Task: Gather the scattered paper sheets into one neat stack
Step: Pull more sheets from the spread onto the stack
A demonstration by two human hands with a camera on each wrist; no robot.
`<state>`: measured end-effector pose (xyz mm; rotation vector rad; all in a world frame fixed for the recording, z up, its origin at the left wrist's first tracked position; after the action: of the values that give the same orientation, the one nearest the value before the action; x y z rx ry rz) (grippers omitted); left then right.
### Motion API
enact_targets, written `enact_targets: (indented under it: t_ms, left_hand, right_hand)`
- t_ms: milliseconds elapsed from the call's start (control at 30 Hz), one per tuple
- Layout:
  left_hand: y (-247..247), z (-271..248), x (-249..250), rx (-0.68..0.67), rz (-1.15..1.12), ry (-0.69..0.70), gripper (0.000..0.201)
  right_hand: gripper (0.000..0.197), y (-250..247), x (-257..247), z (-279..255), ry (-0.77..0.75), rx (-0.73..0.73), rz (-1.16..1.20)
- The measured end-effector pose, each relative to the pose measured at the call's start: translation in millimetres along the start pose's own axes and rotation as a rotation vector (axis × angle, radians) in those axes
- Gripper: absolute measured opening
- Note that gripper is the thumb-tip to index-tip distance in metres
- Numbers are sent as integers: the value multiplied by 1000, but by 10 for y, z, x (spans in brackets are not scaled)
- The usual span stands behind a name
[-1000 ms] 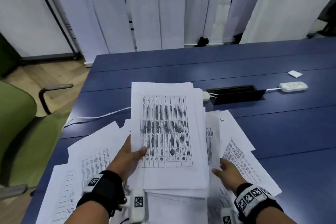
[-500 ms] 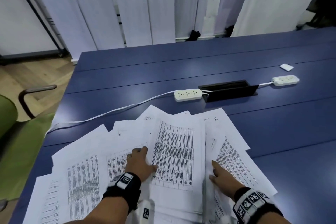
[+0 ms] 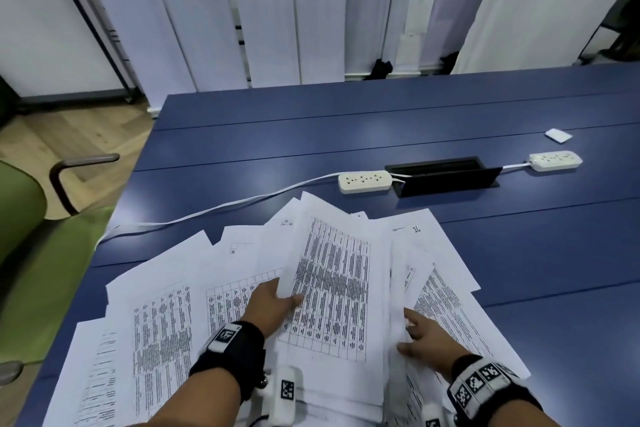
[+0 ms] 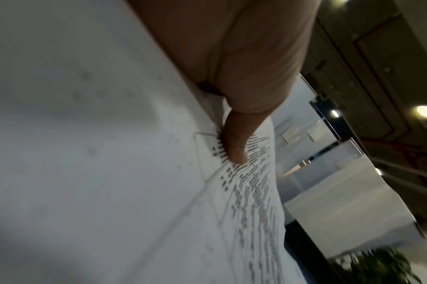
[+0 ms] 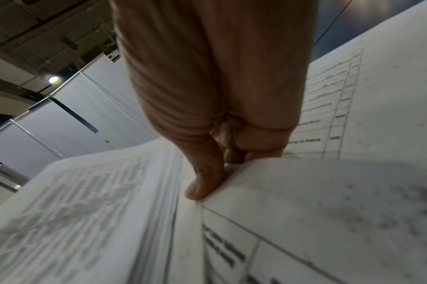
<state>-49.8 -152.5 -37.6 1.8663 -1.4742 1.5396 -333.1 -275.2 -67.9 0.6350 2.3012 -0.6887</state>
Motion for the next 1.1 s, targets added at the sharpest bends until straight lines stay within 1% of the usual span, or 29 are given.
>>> enact_targets:
  t_ms: [67,100,167,233,267,333,400,433,500,567,600,633,667,700,767,833,867,900,967,1000,1033,1067,1100]
  left_hand:
    - [-129,-124,-39,42,-164,-17,11]
    - [-191,-189,-85,57,-261,-35,9]
    - [-308,-333,-184,108,-421,-69,13]
    - [-414,-464,-303,151,-497,-102,14]
    - [-446,-512,-398,160,-506,-127,18]
    - [-463,-606,-599,153,-493,-180,35]
    - [-418,-674,-799,114,-487,-241,54]
    - [-367,-693,-859,84,-479,-263,60]
    - [-236,-738,-913,50,-465,-276,59]
    - [-101,-780,-903,13,-402,-256,61]
    - [-53,-796,-874,-18,-353,-240,63]
    - [1,-816,-823,-55,-308,-223,64]
    - [50,-823,-797,-94,-282,-218,65]
    - [109,-824,-778,-142,-269,-216,67]
    - [261,-871,-711,-250,-252,-225,65]
    - [357,-882,-672,-285,-197,-191,54]
    - [342,-868,-654,-239,-173,-161,49]
    - [260,-842,-650,-136,-134,-140,47]
    - [-41,-822,-691,148,10,-121,51]
    - [-215,-825,-749,282,144,-142,57]
    - [-377,-842,-818,376,288,-199,65]
    - [-499,-878,-906,432,377,-276,73]
    - [-588,-924,-958,460,416,-343,79]
  right_hand:
    - [55,-25,103,44,-15,23,10]
    - [54,-37,116,45,-32,44,14]
    - [46,-42,113,23,-60,101,14]
    - [43,-47,74,-12,-73,167,38]
    - [43,-42,60,-21,-74,196,63]
    - [47,11,47,-21,-68,241,83]
    - [55,103,62,-14,-63,257,89]
    - [56,137,42,-31,-62,269,87]
    - [45,183,58,-22,-34,293,96]
    - [29,204,31,-50,-3,312,65]
    - [26,207,5,-67,0,313,62]
    - [29,216,-14,-77,1,290,64]
    - [36,238,-50,-103,0,245,70]
    - [38,254,-76,-121,-11,200,98]
    - [31,292,-104,-167,-12,131,154]
    - [41,277,-24,-103,-7,168,130]
    - [44,262,-16,-98,-2,194,99]
    - [42,240,-23,-103,-28,218,79]
    - [42,183,-70,-150,-79,257,36]
    - [44,157,-110,-190,-113,270,21]
    - [44,123,-137,-218,-159,288,22]
    - [43,90,-184,-283,-178,309,16]
    - [39,50,-214,-314,-209,335,14]
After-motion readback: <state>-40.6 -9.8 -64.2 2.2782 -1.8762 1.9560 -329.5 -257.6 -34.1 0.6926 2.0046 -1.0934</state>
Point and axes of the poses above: each hand's wrist, its own z-axis towards the middle knuckle, its own y-axis out of the palm, x = y × z, the point moved 4 cm from there along z, towards the middle knuckle, and after that the axes turned 1 degree about y, right-handed, at the moved point
